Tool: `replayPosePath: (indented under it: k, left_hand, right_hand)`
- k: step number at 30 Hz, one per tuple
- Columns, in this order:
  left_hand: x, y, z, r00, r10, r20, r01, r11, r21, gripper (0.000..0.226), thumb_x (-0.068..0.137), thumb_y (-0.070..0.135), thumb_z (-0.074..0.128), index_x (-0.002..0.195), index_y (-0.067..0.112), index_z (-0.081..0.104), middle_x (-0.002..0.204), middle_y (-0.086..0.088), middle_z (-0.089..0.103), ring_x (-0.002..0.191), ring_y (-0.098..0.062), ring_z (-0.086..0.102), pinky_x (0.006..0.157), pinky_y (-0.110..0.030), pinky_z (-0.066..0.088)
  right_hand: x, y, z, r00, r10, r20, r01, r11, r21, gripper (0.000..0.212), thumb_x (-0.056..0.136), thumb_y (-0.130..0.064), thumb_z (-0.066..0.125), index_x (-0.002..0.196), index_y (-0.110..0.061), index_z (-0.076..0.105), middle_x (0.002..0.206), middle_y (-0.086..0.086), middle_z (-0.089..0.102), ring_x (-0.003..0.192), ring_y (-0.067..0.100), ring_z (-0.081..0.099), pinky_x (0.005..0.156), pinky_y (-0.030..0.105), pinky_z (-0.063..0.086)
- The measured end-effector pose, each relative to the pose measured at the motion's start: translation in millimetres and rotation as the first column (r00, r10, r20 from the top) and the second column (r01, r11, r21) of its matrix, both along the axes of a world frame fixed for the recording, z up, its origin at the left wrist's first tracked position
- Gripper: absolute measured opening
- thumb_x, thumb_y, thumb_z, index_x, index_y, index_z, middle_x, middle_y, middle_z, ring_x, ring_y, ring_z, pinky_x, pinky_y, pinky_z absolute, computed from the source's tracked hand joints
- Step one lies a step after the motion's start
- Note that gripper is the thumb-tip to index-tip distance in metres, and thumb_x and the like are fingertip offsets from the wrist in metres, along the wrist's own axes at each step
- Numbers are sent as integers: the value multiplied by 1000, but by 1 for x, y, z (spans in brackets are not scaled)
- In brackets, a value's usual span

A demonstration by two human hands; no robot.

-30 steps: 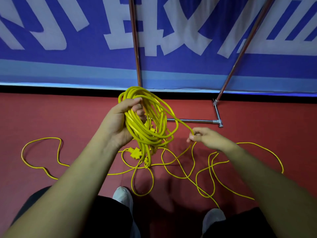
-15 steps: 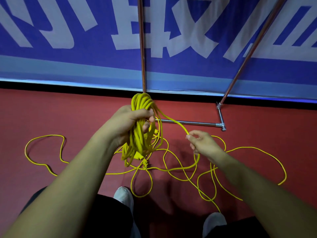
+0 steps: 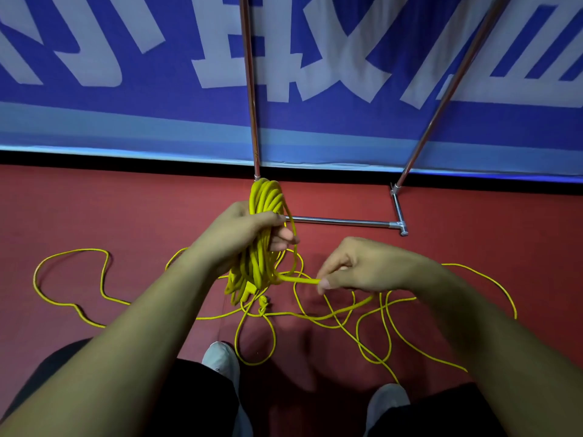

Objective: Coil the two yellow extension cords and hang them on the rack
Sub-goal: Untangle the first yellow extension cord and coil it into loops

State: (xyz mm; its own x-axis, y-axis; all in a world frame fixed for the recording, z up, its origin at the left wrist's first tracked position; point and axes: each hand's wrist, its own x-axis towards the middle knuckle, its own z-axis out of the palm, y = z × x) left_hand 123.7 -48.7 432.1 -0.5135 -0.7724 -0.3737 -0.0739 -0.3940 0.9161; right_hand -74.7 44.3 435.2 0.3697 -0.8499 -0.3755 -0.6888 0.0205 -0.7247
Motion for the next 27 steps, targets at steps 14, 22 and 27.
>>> replayPosePath:
  k: [14, 22, 27]
  left_hand:
    - [-10, 8, 2, 955, -182, -235, 208, 974, 90, 12, 85, 13, 58, 83, 7, 47, 59, -7, 42, 45, -17, 42, 46, -27, 38]
    - [-4, 3, -1, 995, -98, -18, 97, 994, -45, 22, 95, 5, 52, 103, -15, 58, 91, -30, 71, 72, -29, 72, 65, -32, 61]
    - [1, -2, -1, 999, 44, 1, -44, 998, -54, 25, 94, 7, 55, 106, -15, 58, 92, -25, 73, 77, -33, 70, 72, -40, 59]
  right_hand:
    - [-73, -10, -61, 973, -210, 91, 202, 975, 94, 35, 86, -47, 66, 90, -13, 69, 88, 15, 71, 80, 16, 55, 80, 35, 40]
    - [-56, -15, -57, 731, -509, 454, 546, 836, 59, 7, 98, -12, 54, 93, -14, 50, 63, 7, 56, 61, 23, 60, 64, 28, 46]
    - [-36, -14, -28, 692, -479, 541, 546, 837, 42, 9, 93, -6, 59, 90, -14, 60, 57, 4, 31, 50, 13, 25, 50, 26, 27]
